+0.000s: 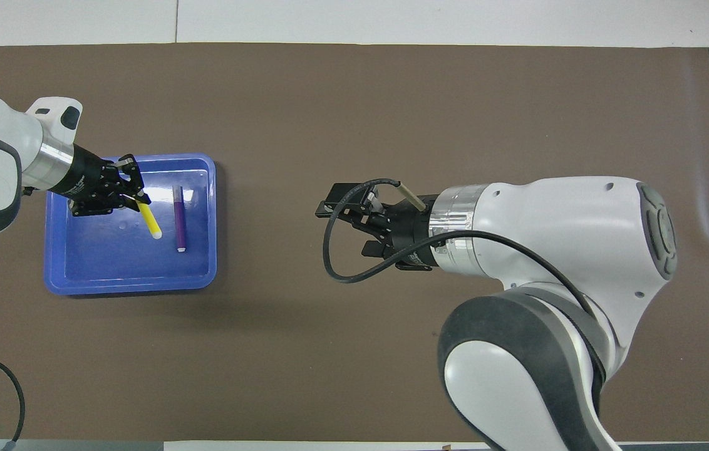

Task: Transfer and insert pens with both arms
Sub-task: 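Grasp the yellow pen with the left gripper while the right gripper returns, then lift the yellow pen toward the right gripper and close the right gripper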

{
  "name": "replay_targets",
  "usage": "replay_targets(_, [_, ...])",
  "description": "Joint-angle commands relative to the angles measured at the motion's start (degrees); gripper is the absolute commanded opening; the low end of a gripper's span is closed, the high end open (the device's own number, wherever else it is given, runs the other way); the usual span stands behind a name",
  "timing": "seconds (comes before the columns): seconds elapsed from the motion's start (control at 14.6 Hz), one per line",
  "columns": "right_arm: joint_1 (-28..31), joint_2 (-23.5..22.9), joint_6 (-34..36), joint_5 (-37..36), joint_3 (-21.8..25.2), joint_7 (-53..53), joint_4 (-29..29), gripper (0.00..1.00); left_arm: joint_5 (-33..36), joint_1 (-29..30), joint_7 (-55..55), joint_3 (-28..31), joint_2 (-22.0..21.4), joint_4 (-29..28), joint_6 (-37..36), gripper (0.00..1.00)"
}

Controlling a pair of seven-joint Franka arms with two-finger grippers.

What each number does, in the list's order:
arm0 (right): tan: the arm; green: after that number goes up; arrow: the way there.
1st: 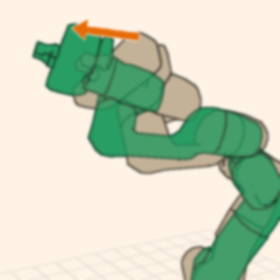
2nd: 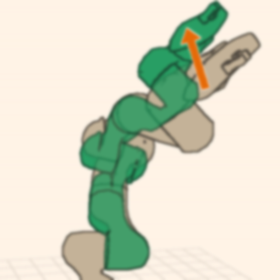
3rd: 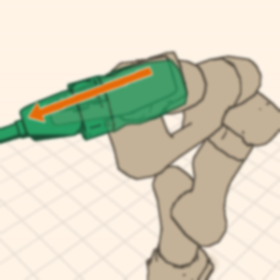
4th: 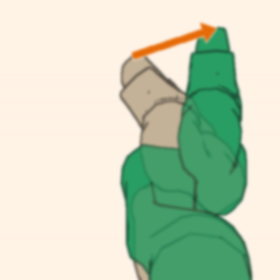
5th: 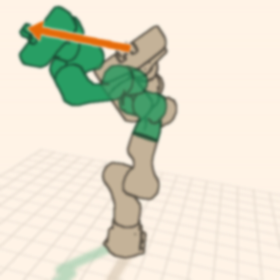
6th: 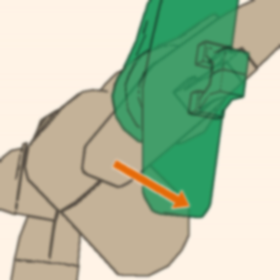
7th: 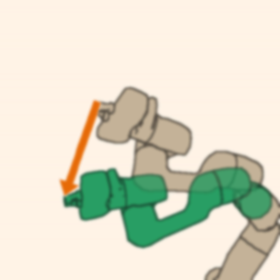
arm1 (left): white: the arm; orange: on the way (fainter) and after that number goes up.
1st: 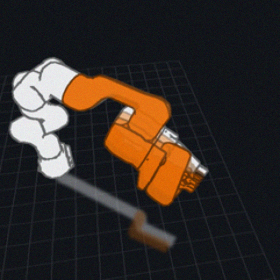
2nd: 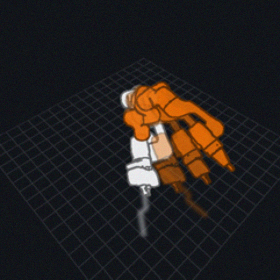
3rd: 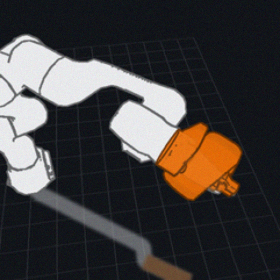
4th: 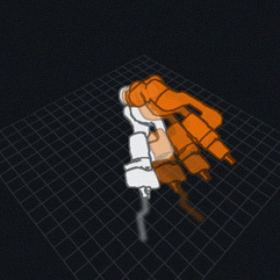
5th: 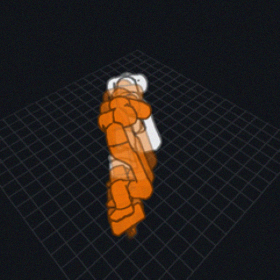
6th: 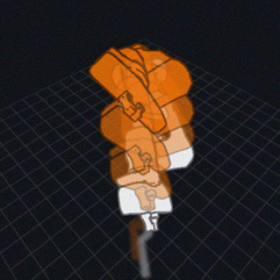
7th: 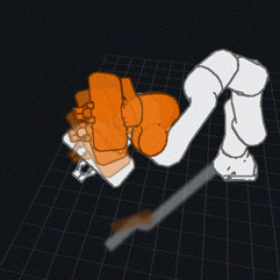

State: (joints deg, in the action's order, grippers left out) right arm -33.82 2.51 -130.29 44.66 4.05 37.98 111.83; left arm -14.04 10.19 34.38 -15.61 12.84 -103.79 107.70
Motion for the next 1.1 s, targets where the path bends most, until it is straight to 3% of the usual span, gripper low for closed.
replay_targets(0.0, [-1.7, 0.4, -5.3, 1.3, -0.3, 0.9, 1.5, 1.0, -4.7, 0.5, 13.1, -3.0, -1.8, 0.8, -1.6, 0.0])
replay_targets(0.34, [-5.6, 0.5, -17.4, 2.4, -0.3, 2.1, 5.1, 1.0, -12.9, 0.4, 31.4, -9.3, -4.3, 0.6, -1.4, 0.0])
replay_targets(0.55, [-5.6, -0.3, -17.9, 2.4, -0.3, -1.0, 5.4, 1.0, -17.5, 0.0, 38.2, -11.2, -4.6, 0.0, -1.4, 0.0])
replay_targets(0.89, [-7.9, -1.1, -20.4, 4.3, -0.3, -2.3, 5.3, 1.0, -28.0, -0.3, 39.5, -11.3, -7.9, -5.3, -0.9, 0.0])
replay_targets(1.03, [-7.8, -1.1, -20.7, 4.4, -0.3, -2.8, 5.3, 0.91, -28.7, -0.3, 41.5, -11.4, -8.2, -5.4, -0.9, 0.0])
